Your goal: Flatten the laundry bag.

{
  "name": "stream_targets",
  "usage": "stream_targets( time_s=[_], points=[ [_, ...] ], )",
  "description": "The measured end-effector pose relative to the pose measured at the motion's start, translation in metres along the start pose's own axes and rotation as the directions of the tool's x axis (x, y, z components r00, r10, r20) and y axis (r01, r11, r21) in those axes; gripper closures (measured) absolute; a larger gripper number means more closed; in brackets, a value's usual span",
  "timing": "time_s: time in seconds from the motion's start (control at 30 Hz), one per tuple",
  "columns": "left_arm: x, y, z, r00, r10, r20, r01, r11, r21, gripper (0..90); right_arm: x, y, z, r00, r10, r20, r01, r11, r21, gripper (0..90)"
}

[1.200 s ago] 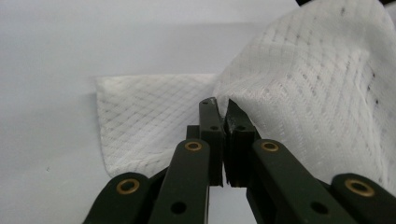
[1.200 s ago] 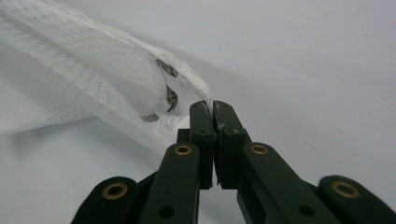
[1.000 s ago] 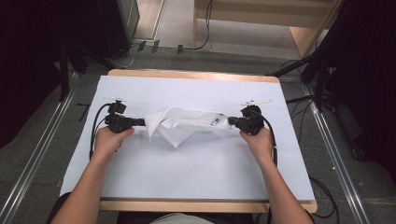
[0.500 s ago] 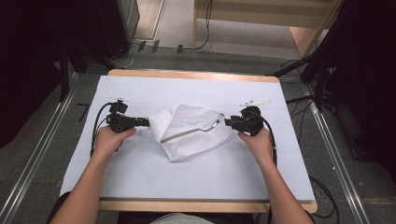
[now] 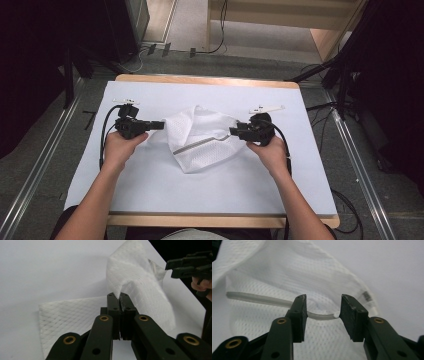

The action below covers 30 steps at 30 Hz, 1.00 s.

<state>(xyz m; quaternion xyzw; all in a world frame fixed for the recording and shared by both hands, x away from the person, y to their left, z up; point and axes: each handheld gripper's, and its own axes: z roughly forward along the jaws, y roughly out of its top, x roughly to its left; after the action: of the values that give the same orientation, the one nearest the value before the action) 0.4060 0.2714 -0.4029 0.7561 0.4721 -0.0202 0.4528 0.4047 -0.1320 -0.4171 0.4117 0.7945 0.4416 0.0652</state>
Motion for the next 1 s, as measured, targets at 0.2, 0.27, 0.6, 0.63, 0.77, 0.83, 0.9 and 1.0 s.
stream_targets(
  time_s=[0.2, 0.27, 0.6, 0.63, 0.77, 0.83, 0.9, 1.0],
  points=[
    [0.011, 0.019, 0.009, 0.9978, 0.003, -0.066, -0.002, 1.0, 0.006, 88.4, 0.016, -0.001, 0.015, 0.9986, -0.024, -0.047, 0.027, 0.998, 0.057, 66.4],
    [0.026, 0.019, 0.014, 0.997, -0.052, -0.057, 0.054, 0.9983, 0.023, 80.0, 0.022, -0.004, 0.022, 0.9972, -0.041, -0.063, 0.045, 0.996, 0.077, 65.2],
    [0.037, 0.005, 0.014, 0.9961, -0.086, -0.021, 0.087, 0.9951, 0.047, 55.2, 0.039, -0.014, 0.036, 0.9905, -0.082, -0.111, 0.096, 0.987, 0.129, 37.9],
    [0.036, 0.004, 0.012, 0.997, -0.074, -0.024, 0.075, 0.9962, 0.045, 53.6, 0.041, -0.015, 0.039, 0.9898, -0.094, -0.107, 0.108, 0.985, 0.133, 35.3],
    [0.032, 0.0, 0.001, 0.9986, -0.038, -0.036, 0.04, 0.9979, 0.051, 45.2, 0.041, -0.017, 0.045, 0.9909, -0.114, -0.071, 0.123, 0.982, 0.144, 30.1],
    [0.033, -0.005, -0.006, 0.999, -0.021, -0.039, 0.023, 0.9982, 0.055, 43.9, 0.041, -0.017, 0.046, 0.9916, -0.109, -0.07, 0.117, 0.984, 0.137, 29.9],
    [0.034, -0.009, -0.011, 0.9989, -0.011, -0.046, 0.014, 0.9983, 0.056, 41.3, 0.041, -0.017, 0.048, 0.9915, -0.106, -0.075, 0.116, 0.983, 0.14, 29.7],
    [0.036, -0.02, -0.02, 0.9987, 0.016, -0.049, -0.013, 0.9983, 0.057, 38.9, 0.041, -0.019, 0.054, 0.9918, -0.108, -0.069, 0.117, 0.981, 0.154, 30.4]
  ],
)
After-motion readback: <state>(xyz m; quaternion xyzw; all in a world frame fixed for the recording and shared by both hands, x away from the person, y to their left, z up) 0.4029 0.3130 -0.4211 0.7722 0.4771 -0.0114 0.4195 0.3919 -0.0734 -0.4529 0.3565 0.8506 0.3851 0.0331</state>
